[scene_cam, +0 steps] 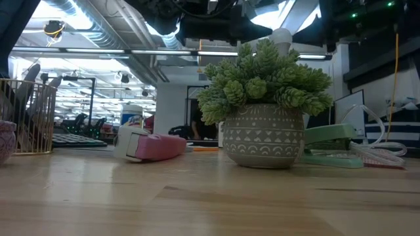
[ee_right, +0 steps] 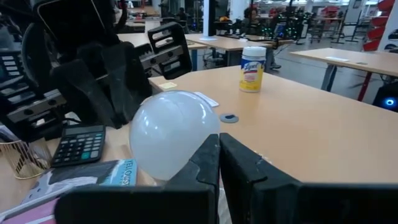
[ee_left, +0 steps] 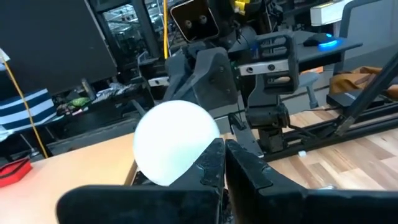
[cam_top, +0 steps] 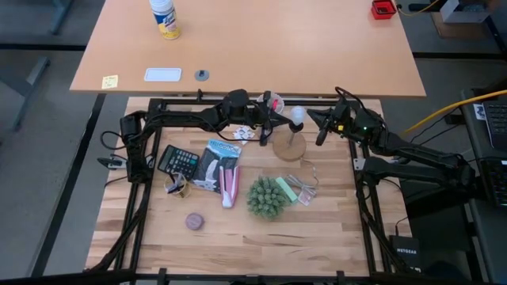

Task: Screw lightbulb
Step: Insert the lightbulb into the lamp

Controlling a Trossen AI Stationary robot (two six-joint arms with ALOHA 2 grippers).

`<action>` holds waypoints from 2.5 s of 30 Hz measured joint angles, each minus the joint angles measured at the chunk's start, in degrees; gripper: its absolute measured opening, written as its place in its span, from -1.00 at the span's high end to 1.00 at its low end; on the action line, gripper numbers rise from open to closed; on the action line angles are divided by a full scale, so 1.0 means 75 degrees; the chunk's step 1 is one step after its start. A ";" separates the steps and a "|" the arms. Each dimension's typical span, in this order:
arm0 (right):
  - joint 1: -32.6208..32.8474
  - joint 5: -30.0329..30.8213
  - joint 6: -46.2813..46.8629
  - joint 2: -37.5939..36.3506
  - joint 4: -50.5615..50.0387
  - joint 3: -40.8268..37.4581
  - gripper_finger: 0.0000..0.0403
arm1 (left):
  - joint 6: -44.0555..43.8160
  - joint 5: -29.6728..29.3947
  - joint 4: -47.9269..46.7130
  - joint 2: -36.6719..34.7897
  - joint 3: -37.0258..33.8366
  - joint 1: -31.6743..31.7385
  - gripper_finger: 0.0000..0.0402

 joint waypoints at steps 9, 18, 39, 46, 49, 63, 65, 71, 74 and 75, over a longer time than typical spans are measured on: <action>0.0000 -0.0195 0.0010 0.0000 0.0006 0.0000 0.92 | 0.0022 -0.0398 0.0035 0.0014 0.0000 0.0002 0.97; -0.0003 -0.0332 0.0010 0.0000 0.0006 0.0000 0.92 | 0.0026 -0.0450 0.0035 0.0023 0.0000 0.0064 0.97; 0.0000 -0.1016 0.0144 -0.0026 -0.0128 0.0000 0.92 | 0.0000 -0.0801 0.0021 0.0023 0.0000 0.0093 0.97; 0.0001 -0.1372 0.0219 -0.0028 -0.0239 0.0000 0.92 | 0.0000 -0.0811 0.0021 0.0023 0.0000 0.0093 0.97; 0.0012 -0.1709 0.0257 -0.0023 -0.0244 0.0000 0.92 | 0.0000 -0.0818 0.0041 0.0023 0.0000 0.0093 0.97; 0.0006 -0.2477 0.0414 -0.0251 -0.0184 -0.0003 0.92 | 0.0085 -0.0700 0.0038 0.0038 0.0000 0.0064 0.97; 0.0006 -0.2477 0.0412 -0.0418 -0.0171 -0.0003 0.92 | 0.0085 -0.0713 0.0038 0.0038 0.0000 0.0065 0.97; 0.0006 -0.1509 0.0322 -0.1030 -0.0149 -0.0003 0.92 | 0.0082 -0.0729 0.0048 0.0023 0.0000 0.0053 0.97; 0.0000 -0.0613 0.0057 -0.1208 -0.0155 -0.0003 0.92 | 0.0079 -0.0578 0.0067 0.0023 0.0000 -0.0025 0.97; 0.0000 -0.0329 -0.0020 -0.1212 -0.0157 -0.0003 0.92 | 0.0081 -0.0495 0.0067 0.0023 0.0000 -0.0065 0.97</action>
